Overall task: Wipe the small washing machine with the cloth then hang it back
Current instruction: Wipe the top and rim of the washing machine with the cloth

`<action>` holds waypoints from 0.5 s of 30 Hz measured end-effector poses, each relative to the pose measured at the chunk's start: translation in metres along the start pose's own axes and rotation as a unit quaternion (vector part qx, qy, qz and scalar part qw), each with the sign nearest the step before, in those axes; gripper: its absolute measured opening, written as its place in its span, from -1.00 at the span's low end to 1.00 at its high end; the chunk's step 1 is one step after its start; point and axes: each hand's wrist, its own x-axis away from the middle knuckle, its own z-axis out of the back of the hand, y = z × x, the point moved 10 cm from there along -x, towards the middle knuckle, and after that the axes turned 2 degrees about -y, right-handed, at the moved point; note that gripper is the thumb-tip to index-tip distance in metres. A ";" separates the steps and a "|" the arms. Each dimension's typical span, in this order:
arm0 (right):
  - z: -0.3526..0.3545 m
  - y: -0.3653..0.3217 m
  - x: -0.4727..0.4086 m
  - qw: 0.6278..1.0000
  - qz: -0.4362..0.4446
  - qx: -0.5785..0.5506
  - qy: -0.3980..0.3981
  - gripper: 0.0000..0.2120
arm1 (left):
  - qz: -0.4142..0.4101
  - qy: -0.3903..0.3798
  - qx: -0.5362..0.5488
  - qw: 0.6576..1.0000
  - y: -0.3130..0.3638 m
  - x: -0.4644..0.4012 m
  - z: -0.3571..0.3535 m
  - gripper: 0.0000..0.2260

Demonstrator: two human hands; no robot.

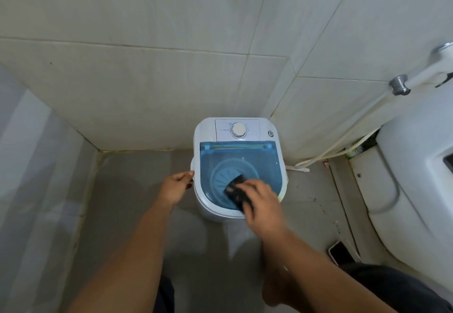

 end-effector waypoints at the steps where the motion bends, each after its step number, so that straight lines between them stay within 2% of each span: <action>1: -0.007 -0.012 0.006 0.999 0.039 -0.013 -0.029 -0.54 | 0.000 0.000 -0.007 1.000 0.000 -0.001 0.000 -0.71; 3: 0.007 -0.012 0.004 0.997 0.058 -0.047 -0.020 -0.55 | 0.002 0.002 -0.016 1.000 -0.001 -0.002 0.001 -0.70; 6: 0.052 0.044 -0.009 0.992 -0.074 -0.046 0.089 -0.57 | 0.002 0.002 -0.002 1.000 -0.003 -0.003 0.001 -0.71; 9: 0.063 0.081 -0.005 0.977 -0.180 0.011 0.113 -0.62 | 0.006 0.001 -0.002 1.000 -0.004 -0.003 0.002 -0.73; 11: 0.048 0.071 0.004 0.978 -0.180 0.028 0.100 -0.60 | 0.010 0.003 -0.003 1.000 -0.002 -0.001 0.001 -0.73; 15: 0.000 0.011 0.032 0.994 -0.089 0.037 0.053 -0.49 | 0.014 0.005 0.006 1.000 0.001 0.002 0.000 -0.75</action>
